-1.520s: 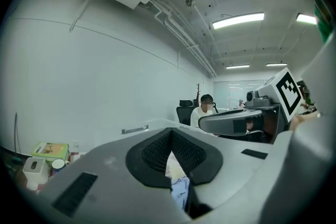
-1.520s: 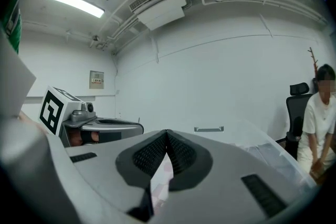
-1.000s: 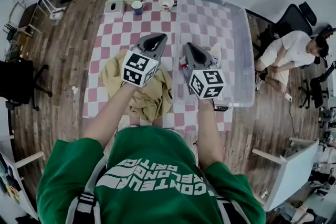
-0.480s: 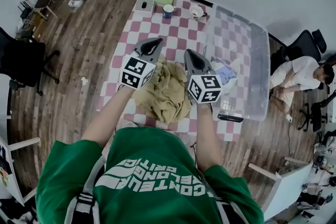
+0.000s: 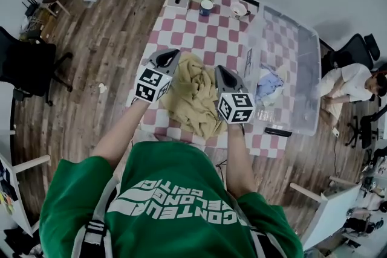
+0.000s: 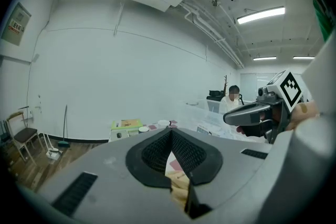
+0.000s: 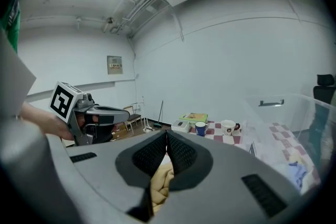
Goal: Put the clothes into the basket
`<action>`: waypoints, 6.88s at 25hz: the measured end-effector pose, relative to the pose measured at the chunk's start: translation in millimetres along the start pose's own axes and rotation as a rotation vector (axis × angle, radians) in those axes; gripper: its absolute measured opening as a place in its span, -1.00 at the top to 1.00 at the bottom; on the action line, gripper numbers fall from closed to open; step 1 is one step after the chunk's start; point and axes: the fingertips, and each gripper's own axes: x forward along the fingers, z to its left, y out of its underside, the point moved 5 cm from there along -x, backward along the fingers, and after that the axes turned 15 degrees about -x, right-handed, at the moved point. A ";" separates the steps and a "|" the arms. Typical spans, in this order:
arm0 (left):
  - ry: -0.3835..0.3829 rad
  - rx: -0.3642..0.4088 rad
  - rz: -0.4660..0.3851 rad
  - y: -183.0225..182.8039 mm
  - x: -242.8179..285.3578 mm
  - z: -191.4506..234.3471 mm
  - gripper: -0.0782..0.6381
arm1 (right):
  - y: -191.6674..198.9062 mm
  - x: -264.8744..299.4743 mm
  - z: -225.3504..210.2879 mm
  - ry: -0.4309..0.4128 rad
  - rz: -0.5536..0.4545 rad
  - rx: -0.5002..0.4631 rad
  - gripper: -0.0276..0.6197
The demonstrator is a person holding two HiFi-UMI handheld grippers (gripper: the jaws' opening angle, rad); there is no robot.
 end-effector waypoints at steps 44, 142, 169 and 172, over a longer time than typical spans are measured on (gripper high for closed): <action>0.264 -0.139 0.645 256.7 39.5 33.3 -0.23 | 225.4 -10.4 19.4 0.217 0.568 0.044 -0.29; 0.576 0.115 -0.181 -175.7 40.4 -130.1 0.27 | -155.8 -18.3 -109.0 -0.016 -0.378 0.184 0.67; 0.906 0.205 -0.039 -132.8 157.5 -369.1 0.27 | -50.6 -224.2 -263.2 0.347 -0.404 0.276 0.67; 0.944 0.206 -0.012 -119.0 166.8 -398.2 0.27 | -31.8 -251.4 -274.5 0.390 -0.395 0.292 0.67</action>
